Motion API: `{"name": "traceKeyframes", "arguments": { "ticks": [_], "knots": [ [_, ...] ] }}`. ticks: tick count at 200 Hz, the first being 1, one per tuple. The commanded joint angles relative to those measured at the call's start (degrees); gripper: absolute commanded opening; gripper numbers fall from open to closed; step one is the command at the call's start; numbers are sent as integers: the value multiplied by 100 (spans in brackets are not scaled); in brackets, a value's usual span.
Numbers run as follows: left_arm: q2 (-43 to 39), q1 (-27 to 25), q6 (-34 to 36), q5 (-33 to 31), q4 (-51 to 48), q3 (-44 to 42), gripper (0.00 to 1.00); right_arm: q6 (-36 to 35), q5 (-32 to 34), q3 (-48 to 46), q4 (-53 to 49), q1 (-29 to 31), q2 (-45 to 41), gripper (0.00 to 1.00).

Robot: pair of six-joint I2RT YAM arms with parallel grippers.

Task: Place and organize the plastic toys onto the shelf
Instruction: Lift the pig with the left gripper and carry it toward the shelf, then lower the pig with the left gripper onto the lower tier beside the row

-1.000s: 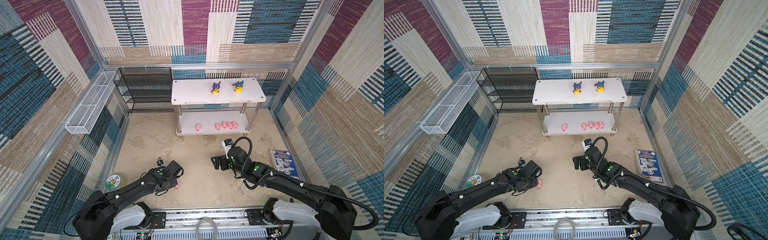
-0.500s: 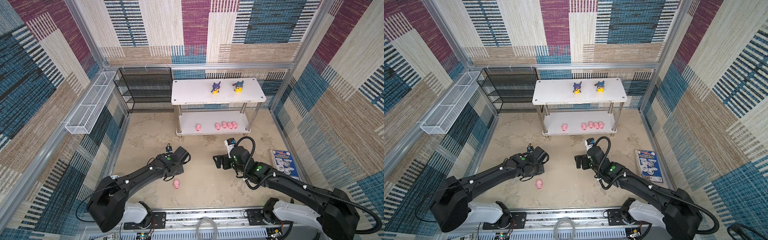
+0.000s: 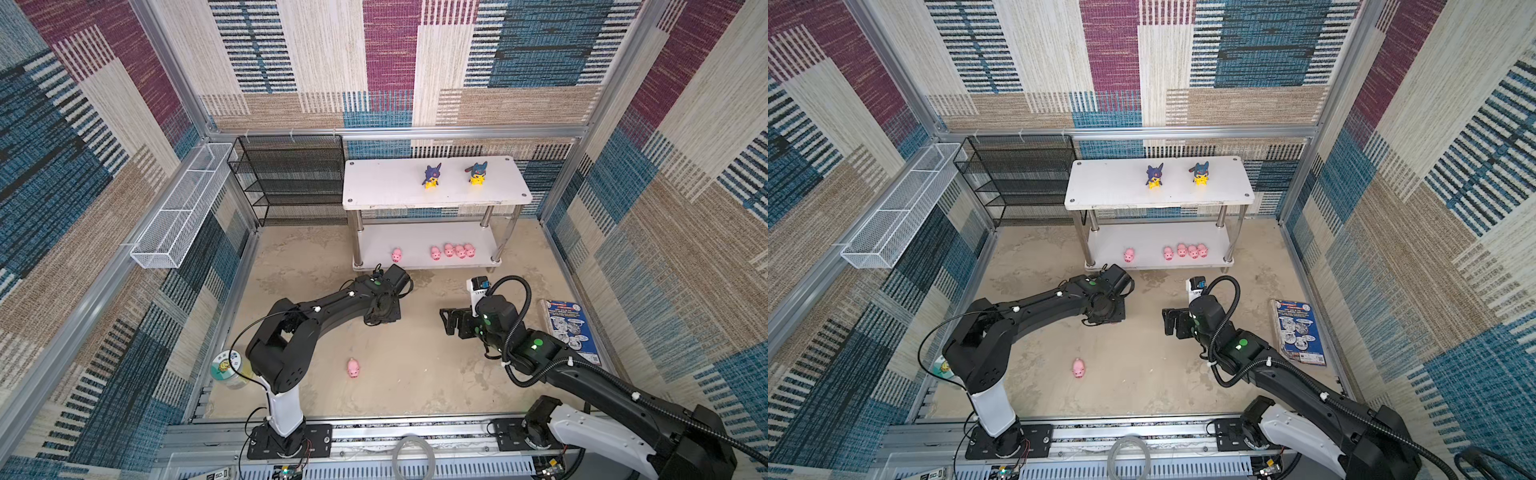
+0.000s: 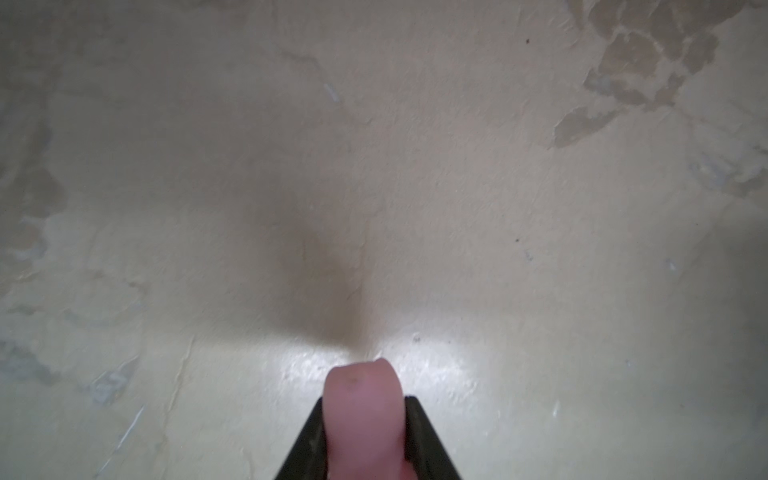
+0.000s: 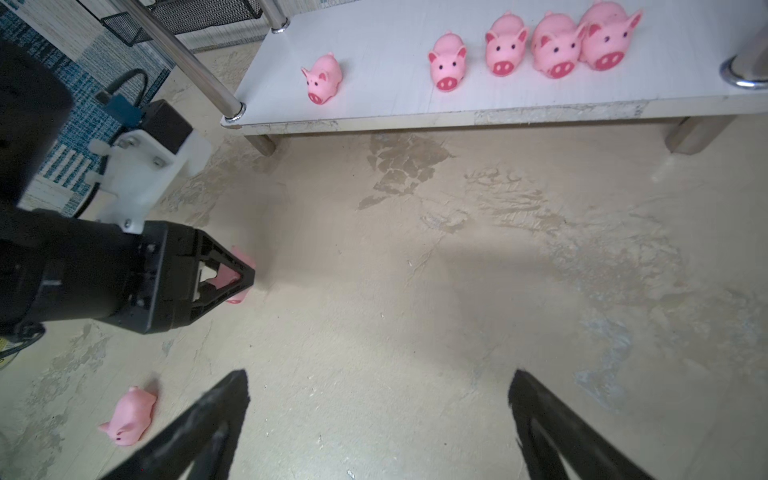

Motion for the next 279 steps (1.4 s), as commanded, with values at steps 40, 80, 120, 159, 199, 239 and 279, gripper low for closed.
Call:
{"name": "traceKeyframes", "arguments": {
  "ticks": [40,80,120,159,199,239,279],
  "knots": [
    [912,-138,335,462,3,939,32,138,189,-62,-319,-77,-242,100],
    [1222,-184,521,366,-222,1652,32,169,307,-62,-508,-117,-494,100],
    [1672,-185,925,64,-699,2848,32,194,280,-99,-528,-149,-649,100],
    [2204,-177,1247,-281,-1068,4015,32,199,220,-90,-528,-157,-663,100],
    [2758,-130,1465,-465,-1391,5081,32,219,204,-82,-552,-158,-710,100],
    [2947,-63,1526,-582,-1397,5440,32,224,219,-56,-572,-158,-711,100],
    [3111,29,1567,-598,-1397,5762,32,191,213,7,-563,-167,-594,100]
  ]
}}
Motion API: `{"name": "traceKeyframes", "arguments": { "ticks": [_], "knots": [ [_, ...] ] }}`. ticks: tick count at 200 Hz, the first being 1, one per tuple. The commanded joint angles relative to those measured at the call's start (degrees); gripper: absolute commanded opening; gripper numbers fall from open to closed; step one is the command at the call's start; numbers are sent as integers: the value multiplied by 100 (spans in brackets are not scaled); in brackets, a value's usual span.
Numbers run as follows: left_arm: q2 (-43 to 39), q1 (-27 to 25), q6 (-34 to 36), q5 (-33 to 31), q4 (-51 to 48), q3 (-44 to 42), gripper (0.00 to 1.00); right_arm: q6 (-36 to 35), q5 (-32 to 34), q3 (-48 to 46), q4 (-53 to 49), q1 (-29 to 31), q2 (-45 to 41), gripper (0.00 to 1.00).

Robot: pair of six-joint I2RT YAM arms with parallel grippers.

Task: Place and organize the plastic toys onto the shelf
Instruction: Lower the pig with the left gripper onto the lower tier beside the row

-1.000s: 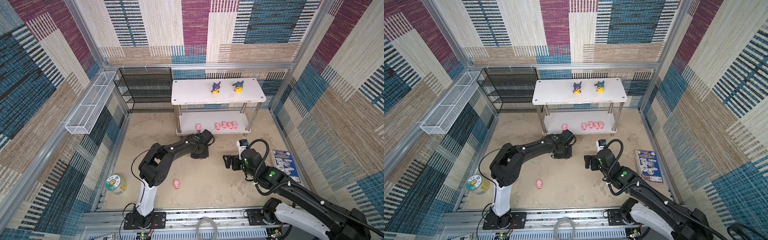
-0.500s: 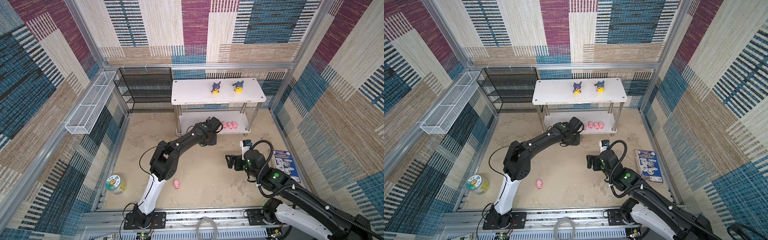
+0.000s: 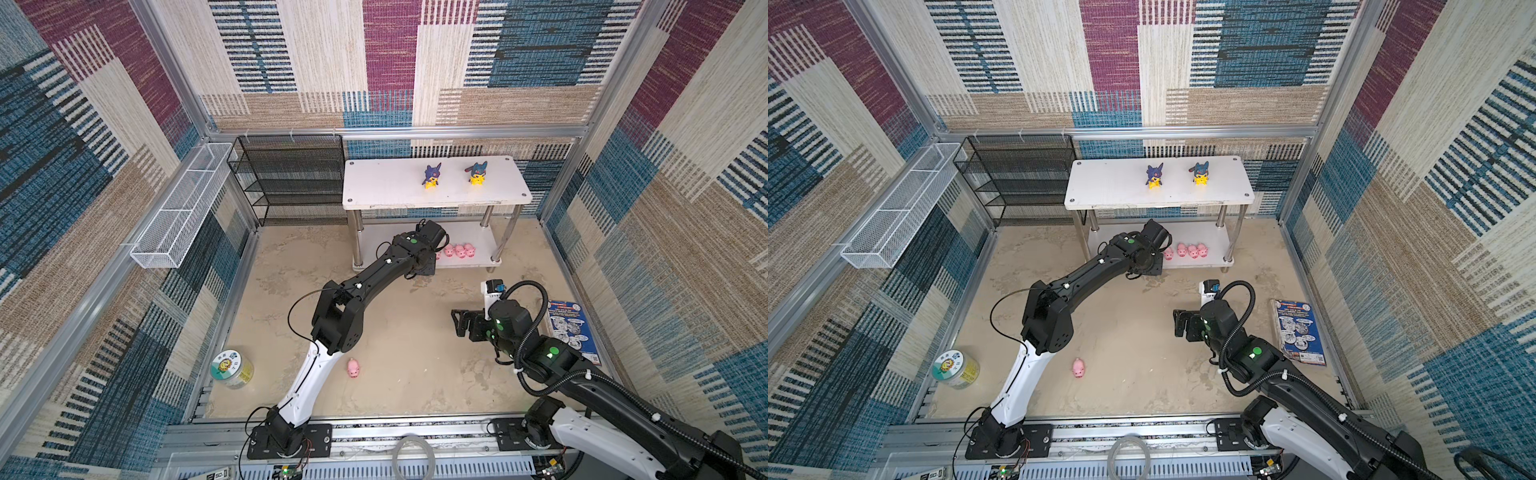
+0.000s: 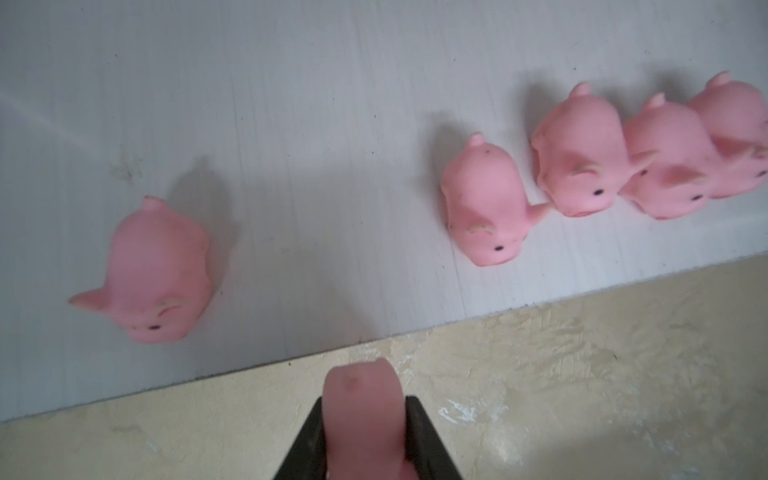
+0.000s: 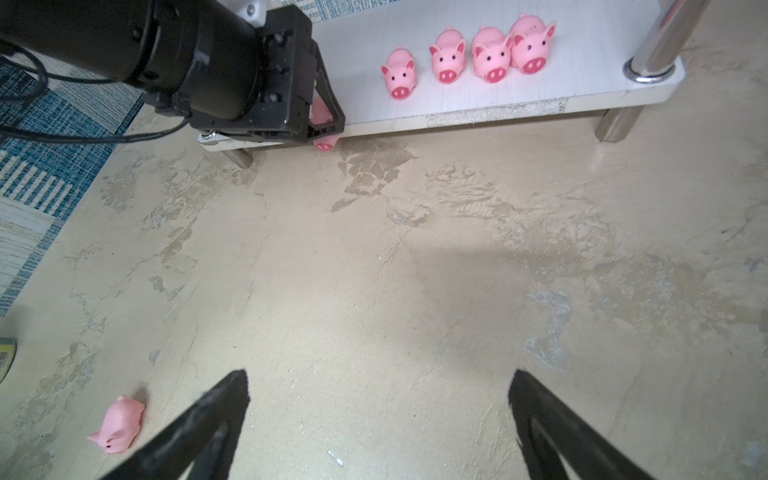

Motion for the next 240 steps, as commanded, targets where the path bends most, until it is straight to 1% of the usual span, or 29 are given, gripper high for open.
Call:
{"name": "traceKeyframes", "arguments": {
  "ticks": [1,47,148,240],
  "knots": [
    [116,47,136,-81,-86,197,32,20,3,85,10,-12,65,100],
    [397,163,106,115,-85,543,32,7,47,151,-74,-12,55,100],
    [776,278,96,294,-88,1095,33,14,109,214,-155,-23,131,100],
    [1106,313,-27,488,-88,1555,37,-2,143,255,-236,-47,91,100]
  ]
}}
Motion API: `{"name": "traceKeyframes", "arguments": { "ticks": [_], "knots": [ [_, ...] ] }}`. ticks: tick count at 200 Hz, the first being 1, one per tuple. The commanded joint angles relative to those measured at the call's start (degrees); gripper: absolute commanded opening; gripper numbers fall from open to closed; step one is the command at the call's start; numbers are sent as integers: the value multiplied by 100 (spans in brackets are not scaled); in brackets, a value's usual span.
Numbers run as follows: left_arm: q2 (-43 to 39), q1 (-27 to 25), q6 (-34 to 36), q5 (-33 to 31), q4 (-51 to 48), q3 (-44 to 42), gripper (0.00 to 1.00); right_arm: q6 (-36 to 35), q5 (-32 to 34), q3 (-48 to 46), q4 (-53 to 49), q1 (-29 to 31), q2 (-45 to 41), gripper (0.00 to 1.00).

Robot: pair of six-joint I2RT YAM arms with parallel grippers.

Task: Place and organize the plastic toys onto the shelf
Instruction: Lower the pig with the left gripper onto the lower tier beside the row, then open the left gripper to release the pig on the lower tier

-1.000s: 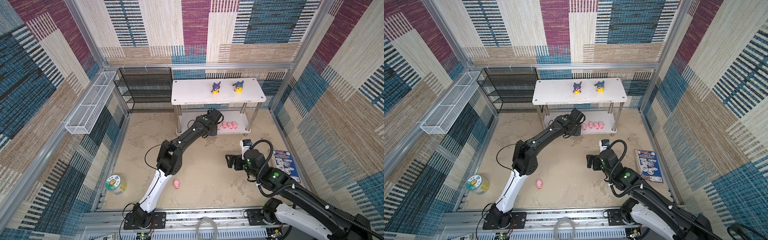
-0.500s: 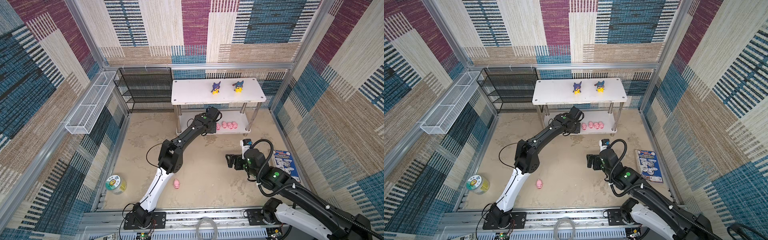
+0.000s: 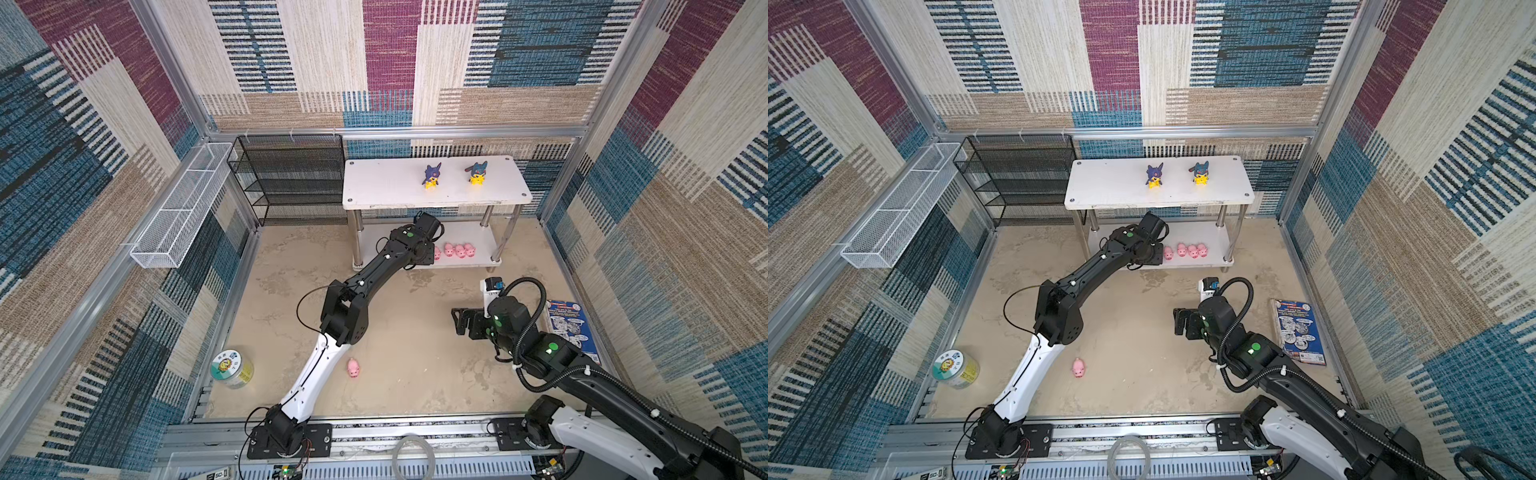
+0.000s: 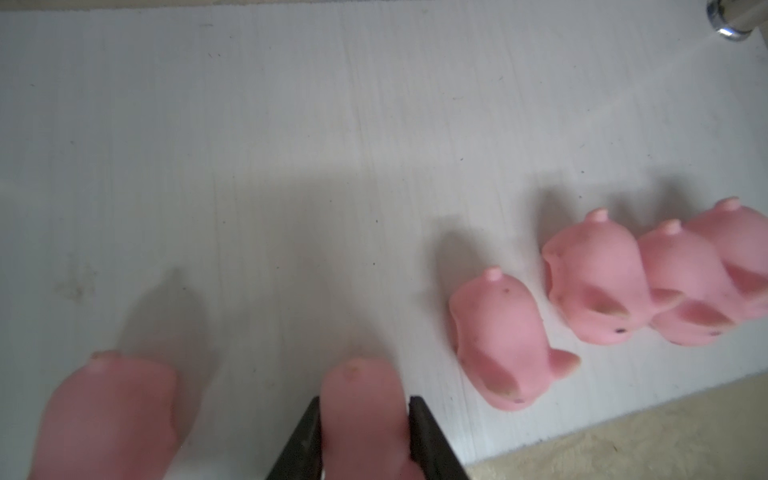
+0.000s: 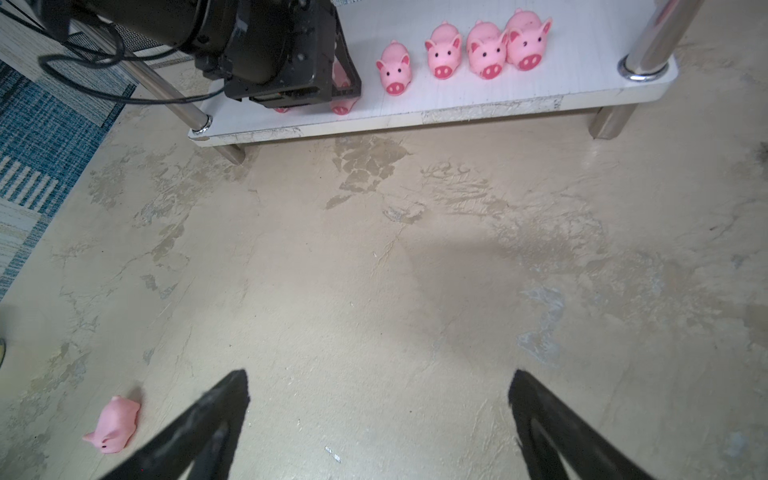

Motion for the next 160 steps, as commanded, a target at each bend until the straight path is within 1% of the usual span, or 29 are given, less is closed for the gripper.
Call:
{"name": "traceKeyframes", "arguments": {
  "ticks": [1,16,31,41,160],
  "knots": [
    [70,9,-60,93,-53,89,37,5,137,39,2,1,-36,100],
    [113,12,-69,149,-59,119,38,0,147,48,-2,-8,-54,100],
    [147,18,-76,181,-59,155,42,0,148,53,-11,-17,-58,100],
    [157,18,-86,186,-59,183,43,-11,148,62,-16,-24,-62,100],
    [248,19,-209,374,21,343,43,27,201,82,-85,-78,-58,100]
  ]
}}
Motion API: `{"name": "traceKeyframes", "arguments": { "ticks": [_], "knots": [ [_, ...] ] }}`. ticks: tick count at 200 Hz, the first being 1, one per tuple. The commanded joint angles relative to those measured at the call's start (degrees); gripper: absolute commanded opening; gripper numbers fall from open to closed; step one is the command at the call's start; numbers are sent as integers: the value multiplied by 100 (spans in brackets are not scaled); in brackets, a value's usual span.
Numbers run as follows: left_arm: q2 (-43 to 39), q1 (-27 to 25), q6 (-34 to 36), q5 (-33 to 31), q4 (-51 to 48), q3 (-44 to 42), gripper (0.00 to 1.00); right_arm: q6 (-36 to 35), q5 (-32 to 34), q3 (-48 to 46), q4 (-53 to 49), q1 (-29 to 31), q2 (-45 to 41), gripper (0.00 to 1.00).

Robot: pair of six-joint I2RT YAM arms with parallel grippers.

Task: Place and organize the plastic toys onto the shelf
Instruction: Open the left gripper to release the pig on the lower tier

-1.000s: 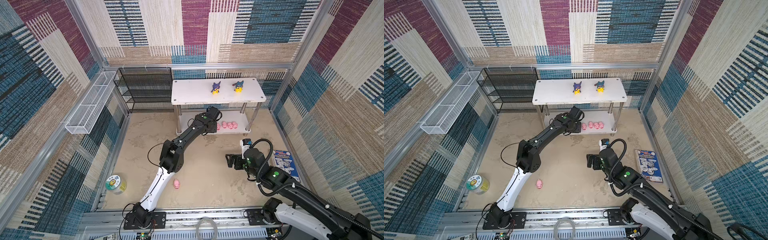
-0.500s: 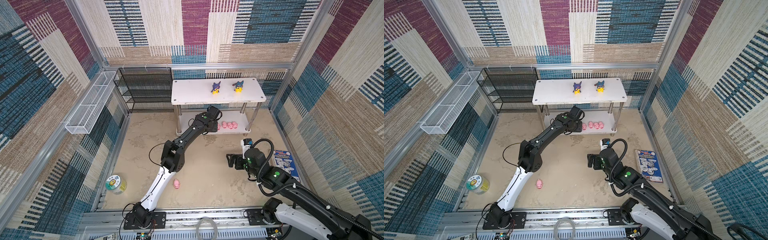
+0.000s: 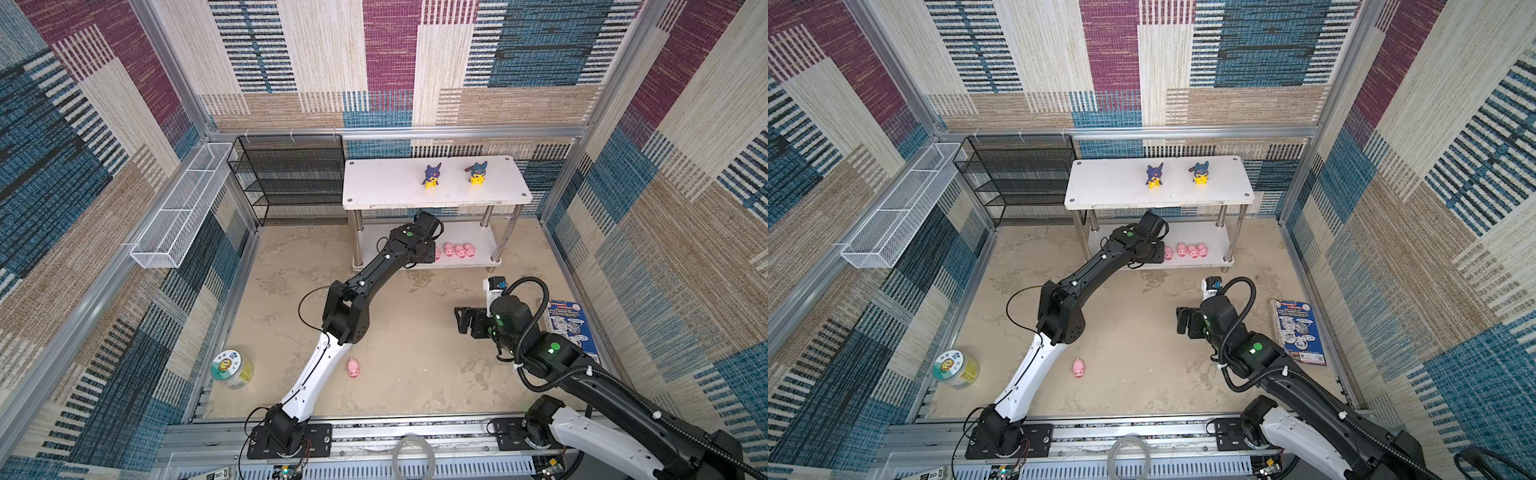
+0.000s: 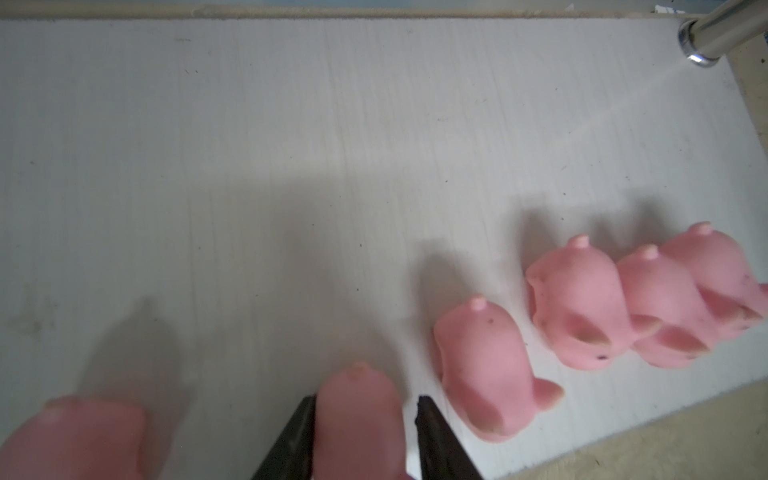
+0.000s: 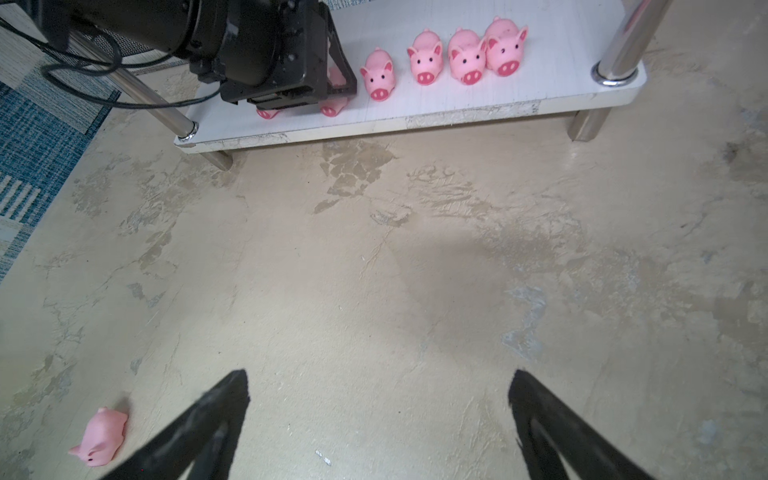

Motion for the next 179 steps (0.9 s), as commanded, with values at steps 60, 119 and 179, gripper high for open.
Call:
{"name": "traceKeyframes", "arguments": {
  "ticks": [60,119,179],
  "knots": [
    [-104,3,-87,121,-72,-64,49,80,94,71,21,-19,-57,100],
    [-296,1,-51,34,-61,-313,56,117,61,117,-13,-22,-138,100],
    [-666,-3,-10,27,153,-830,61,173,-25,157,-76,-23,-158,100]
  ]
}}
